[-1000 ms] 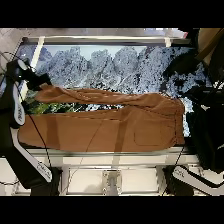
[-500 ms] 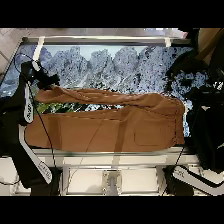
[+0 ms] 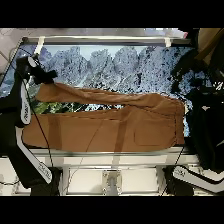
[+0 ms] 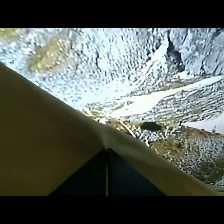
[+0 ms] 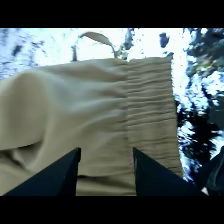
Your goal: Fold the clothes and pants, and hang the long-sleeved shirts on hangers.
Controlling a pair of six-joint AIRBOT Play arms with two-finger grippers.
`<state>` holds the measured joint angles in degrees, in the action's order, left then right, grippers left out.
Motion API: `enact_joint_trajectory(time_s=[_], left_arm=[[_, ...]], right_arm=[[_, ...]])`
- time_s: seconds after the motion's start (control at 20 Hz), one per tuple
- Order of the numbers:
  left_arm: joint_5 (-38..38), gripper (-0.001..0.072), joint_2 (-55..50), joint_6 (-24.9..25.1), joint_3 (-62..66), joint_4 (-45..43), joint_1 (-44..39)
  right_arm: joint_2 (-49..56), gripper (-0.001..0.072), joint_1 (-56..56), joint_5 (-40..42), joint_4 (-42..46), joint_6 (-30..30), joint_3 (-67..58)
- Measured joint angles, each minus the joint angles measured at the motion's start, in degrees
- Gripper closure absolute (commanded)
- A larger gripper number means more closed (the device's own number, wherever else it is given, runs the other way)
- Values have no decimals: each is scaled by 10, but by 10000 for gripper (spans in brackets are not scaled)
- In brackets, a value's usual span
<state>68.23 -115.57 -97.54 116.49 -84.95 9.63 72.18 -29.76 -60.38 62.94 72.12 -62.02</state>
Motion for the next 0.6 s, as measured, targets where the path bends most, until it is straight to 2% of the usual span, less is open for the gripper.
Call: enact_joint_trajectory(time_s=[0.4, 0.6], left_arm=[[25, 695, 82, 19, -1, -57, 5], [43, 695, 86, 22, -9, -65, 2]], right_arm=[[157, 230, 0, 77, -16, 4, -45], [229, 233, 1, 72, -56, -19, -85]])
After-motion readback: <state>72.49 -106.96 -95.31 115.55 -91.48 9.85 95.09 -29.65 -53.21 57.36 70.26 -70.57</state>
